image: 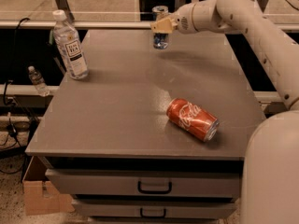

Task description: Move redbull can near coke can

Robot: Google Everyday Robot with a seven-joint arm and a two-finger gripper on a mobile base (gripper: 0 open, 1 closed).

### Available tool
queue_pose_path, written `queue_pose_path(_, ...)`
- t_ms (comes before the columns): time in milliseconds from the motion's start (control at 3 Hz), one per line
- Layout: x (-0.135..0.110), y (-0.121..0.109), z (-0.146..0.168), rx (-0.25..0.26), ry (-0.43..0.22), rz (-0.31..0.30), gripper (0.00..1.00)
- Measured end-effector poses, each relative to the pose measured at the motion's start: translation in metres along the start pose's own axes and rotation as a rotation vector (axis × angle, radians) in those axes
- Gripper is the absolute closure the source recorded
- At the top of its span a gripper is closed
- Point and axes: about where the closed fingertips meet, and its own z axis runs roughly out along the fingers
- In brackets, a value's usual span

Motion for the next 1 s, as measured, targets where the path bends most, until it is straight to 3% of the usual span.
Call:
queue_pose_path(333,-0.003,0.041,-0.028,-0.121,-0.006,-0.038,1.0)
queue_pose_path(1000,0.028,0.108,-0.097,-0.311,-0.022,-0.087,1.0)
